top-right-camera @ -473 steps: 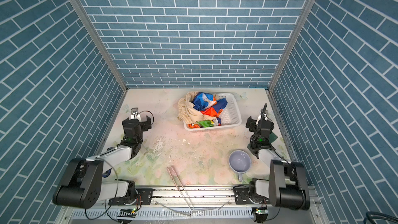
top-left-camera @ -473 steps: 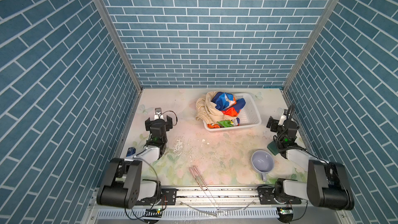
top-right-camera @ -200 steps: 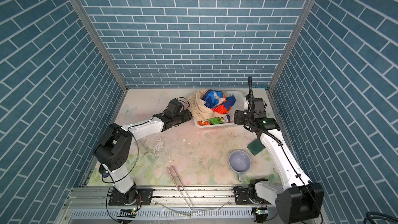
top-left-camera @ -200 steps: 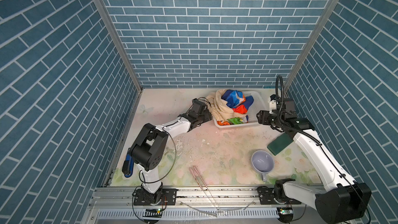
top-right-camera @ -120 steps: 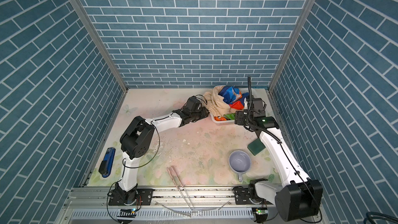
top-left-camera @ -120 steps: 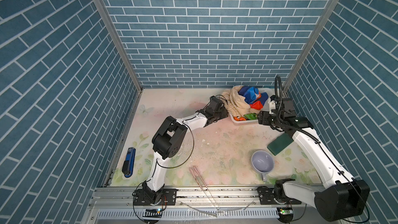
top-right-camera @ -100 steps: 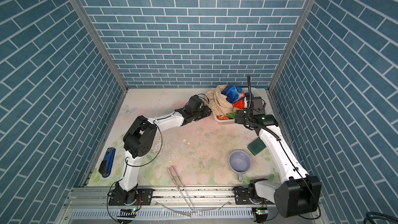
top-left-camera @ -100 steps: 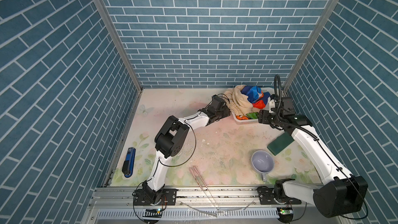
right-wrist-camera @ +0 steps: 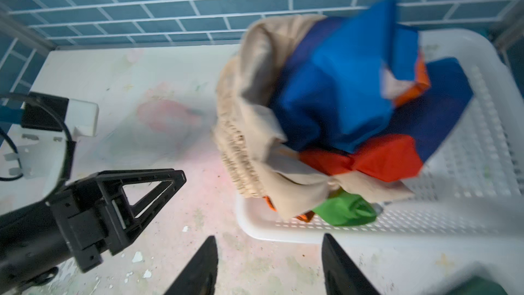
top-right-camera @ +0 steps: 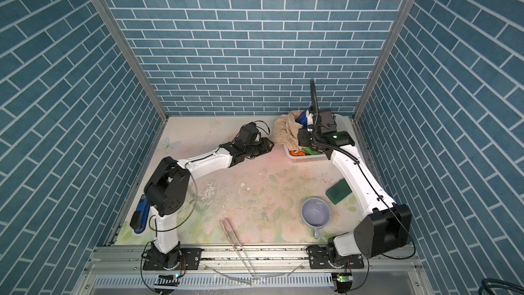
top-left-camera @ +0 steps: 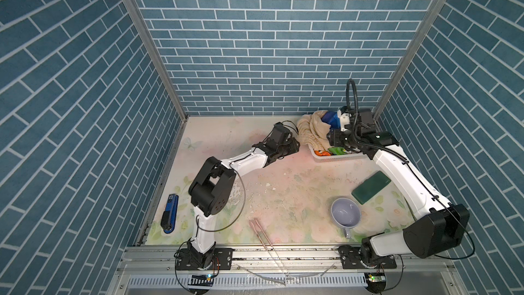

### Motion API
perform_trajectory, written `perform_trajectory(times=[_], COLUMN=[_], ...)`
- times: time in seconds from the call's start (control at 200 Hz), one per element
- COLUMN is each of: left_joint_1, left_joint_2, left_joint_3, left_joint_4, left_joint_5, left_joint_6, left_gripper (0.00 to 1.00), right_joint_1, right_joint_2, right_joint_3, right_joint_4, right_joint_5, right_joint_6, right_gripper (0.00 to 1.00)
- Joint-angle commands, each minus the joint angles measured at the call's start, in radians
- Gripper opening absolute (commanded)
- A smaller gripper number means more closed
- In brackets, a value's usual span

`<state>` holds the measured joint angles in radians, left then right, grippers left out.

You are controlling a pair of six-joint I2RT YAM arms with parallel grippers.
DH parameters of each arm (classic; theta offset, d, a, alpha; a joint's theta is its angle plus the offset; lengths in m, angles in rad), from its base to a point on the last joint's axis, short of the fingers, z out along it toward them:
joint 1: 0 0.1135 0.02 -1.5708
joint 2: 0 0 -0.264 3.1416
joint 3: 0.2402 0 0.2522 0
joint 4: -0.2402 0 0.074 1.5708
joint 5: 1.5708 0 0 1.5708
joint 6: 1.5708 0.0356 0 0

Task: Fold and stack the shorts
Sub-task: 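Reach both grippers toward the beige shorts in the white basket, then grasp the beige shorts waistband with the right gripper while the left arm draws back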

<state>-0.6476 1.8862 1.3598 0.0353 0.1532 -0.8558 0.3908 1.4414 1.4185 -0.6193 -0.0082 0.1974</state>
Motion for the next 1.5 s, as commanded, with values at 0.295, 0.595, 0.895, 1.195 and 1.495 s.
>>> perform_trajectory(times=[0.295,0.595,0.895,1.195,1.495], left_joint_1=[0.246,0.388,0.45,0.465,0.465], left_joint_2=[-0.588,-0.904,-0.905,-0.898,-0.94], left_joint_3=[-0.408,-0.524,-0.536,-0.536,-0.574], left_joint_4=[-0.164,-0.342,-0.377,-0.393,-0.373], left_joint_5=[-0.177,-0.355,-0.302,-0.239,-0.182], left_joint_6=[0.031,0.078,0.066,0.04,-0.001], left_gripper=[0.55,0.66,0.66,0.67,0.66], right_joint_1=[0.202,0.24,0.237,0.233,0.225], right_joint_2=[0.419,0.601,0.673,0.664,0.547], right_joint_3=[0.26,0.312,0.319,0.429,0.557], right_joint_4=[-0.018,0.077,0.194,0.156,0.163], right_joint_5=[0.287,0.429,0.566,0.565,0.634], right_joint_6=[-0.517,-0.744,-0.796,-0.76,-0.688], right_gripper=[0.72,0.94,0.79,0.0,0.0])
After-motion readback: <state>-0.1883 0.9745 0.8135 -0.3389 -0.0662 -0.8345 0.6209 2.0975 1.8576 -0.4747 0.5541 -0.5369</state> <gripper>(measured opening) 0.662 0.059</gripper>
